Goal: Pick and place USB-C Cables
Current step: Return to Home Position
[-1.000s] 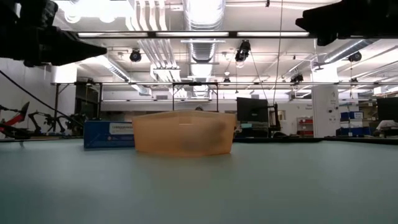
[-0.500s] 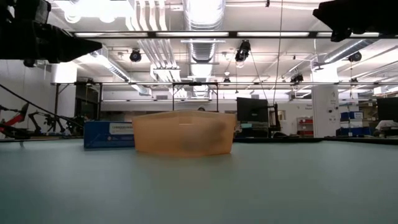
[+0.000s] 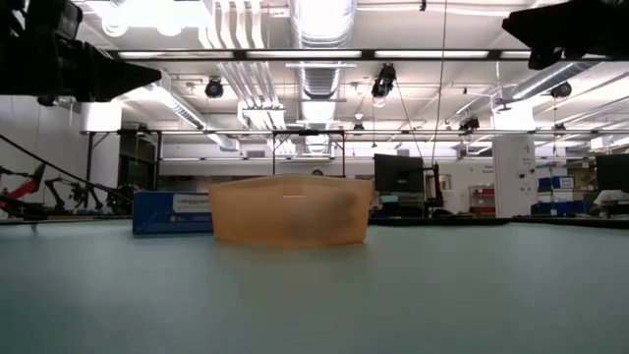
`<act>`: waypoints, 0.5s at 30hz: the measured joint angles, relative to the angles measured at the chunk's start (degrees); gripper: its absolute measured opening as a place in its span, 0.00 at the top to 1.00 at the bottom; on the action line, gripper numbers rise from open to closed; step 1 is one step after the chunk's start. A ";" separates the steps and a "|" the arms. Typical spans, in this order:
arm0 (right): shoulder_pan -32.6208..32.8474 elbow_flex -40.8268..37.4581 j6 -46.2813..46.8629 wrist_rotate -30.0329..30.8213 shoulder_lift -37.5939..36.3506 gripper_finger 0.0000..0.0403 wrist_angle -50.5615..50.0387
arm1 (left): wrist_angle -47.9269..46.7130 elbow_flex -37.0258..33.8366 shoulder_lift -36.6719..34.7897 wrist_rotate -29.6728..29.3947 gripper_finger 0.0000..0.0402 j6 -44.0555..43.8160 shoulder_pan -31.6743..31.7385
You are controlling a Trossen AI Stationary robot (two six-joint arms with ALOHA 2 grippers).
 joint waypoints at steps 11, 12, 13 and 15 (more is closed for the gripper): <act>0.00 -4.12 4.91 0.00 -0.01 0.86 -3.83 | -11.14 -0.06 1.69 0.00 0.98 -11.86 0.00; 0.00 -4.98 5.23 0.02 -0.02 0.86 -3.83 | -11.08 -0.07 2.29 0.02 0.98 -11.84 0.00; 0.00 -5.80 5.59 0.02 -0.02 0.86 -3.60 | -11.05 -0.07 2.75 0.04 0.98 -11.84 0.00; 0.00 -7.65 5.85 0.09 -0.01 0.86 -2.38 | -11.02 -0.07 3.50 -0.05 0.98 -11.79 0.00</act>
